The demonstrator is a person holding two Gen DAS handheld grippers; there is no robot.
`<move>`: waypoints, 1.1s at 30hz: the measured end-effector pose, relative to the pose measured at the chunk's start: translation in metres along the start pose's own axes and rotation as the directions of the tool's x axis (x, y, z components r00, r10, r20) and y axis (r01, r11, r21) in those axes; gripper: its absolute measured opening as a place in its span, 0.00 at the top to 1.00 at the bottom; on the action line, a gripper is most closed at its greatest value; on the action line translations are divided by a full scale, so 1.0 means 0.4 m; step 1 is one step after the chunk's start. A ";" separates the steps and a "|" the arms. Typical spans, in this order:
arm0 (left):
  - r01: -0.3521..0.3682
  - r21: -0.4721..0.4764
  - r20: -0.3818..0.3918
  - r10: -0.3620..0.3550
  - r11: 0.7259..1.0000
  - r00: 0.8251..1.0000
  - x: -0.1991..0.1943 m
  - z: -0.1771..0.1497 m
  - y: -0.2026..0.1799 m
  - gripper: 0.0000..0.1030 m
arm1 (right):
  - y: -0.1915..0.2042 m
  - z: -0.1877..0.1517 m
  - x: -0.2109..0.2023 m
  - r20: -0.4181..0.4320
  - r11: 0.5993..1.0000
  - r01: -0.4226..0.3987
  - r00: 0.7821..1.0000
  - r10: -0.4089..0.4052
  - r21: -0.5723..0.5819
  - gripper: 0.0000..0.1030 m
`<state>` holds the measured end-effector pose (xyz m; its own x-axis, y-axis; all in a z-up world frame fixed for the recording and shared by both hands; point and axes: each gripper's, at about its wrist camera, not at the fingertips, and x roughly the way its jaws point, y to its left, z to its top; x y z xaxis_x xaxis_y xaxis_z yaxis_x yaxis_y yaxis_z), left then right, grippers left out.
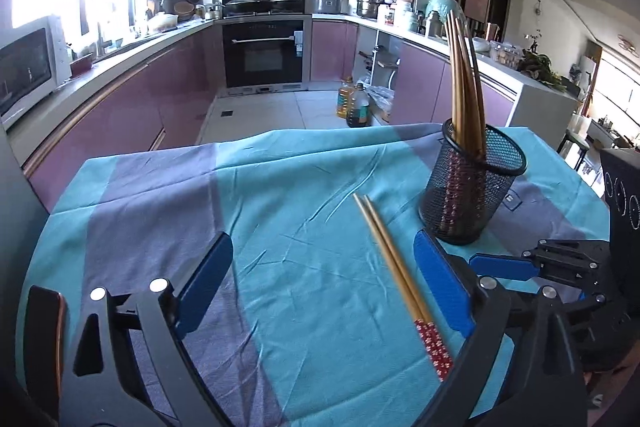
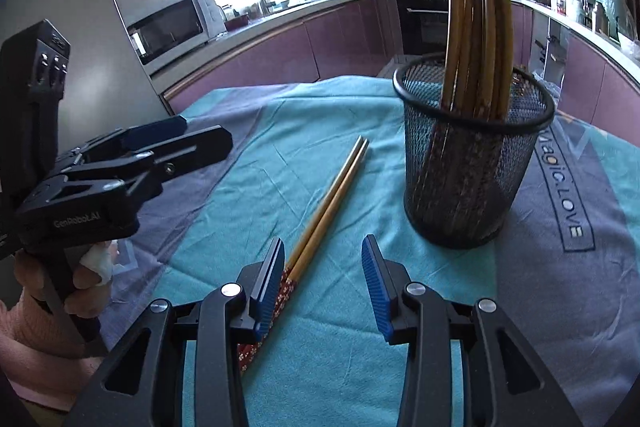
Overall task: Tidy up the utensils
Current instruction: 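Move both open tools back over the last pair of chopsticks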
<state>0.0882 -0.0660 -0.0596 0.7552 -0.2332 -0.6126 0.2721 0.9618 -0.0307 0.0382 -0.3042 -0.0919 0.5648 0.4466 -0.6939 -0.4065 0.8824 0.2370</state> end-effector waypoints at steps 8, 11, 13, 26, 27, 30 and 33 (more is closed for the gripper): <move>-0.041 0.011 -0.020 0.041 0.999 0.999 0.004 -0.015 0.008 0.12 | 0.028 -0.016 0.035 -0.029 1.000 0.016 0.999 -0.016 -0.009 0.63; -0.041 0.009 -0.030 0.041 0.999 0.999 0.008 -0.019 0.011 0.12 | 0.036 -0.021 0.043 -0.035 0.999 0.030 0.999 -0.031 -0.021 0.63; -0.037 0.004 -0.036 0.037 0.999 0.999 0.010 -0.022 0.014 0.14 | 0.037 -0.023 0.044 -0.039 0.999 0.034 0.999 -0.035 -0.022 0.63; -0.020 0.006 -0.060 0.021 1.000 0.998 0.027 -0.037 0.013 0.16 | 0.040 -0.017 0.058 -0.050 0.997 0.079 0.996 -0.080 -0.021 0.63; -0.020 0.005 -0.061 0.020 1.000 0.998 0.028 -0.039 0.013 0.16 | 0.036 -0.019 0.055 -0.049 0.997 0.081 0.995 -0.081 -0.019 0.63; -0.015 0.005 -0.067 0.015 1.000 0.998 0.033 -0.043 0.011 0.17 | 0.032 -0.021 0.053 -0.050 0.996 0.088 0.995 -0.088 -0.015 0.63; -0.007 0.012 -0.072 0.008 1.000 0.997 0.038 -0.046 0.007 0.17 | 0.025 -0.024 0.050 -0.056 0.995 0.096 0.994 -0.096 -0.007 0.63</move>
<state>0.0892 -0.0642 -0.0836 0.7121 -0.2148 -0.6684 0.2739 0.9616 -0.0172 0.0385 -0.2880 -0.1100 0.5603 0.3508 -0.7503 -0.3553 0.9201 0.1649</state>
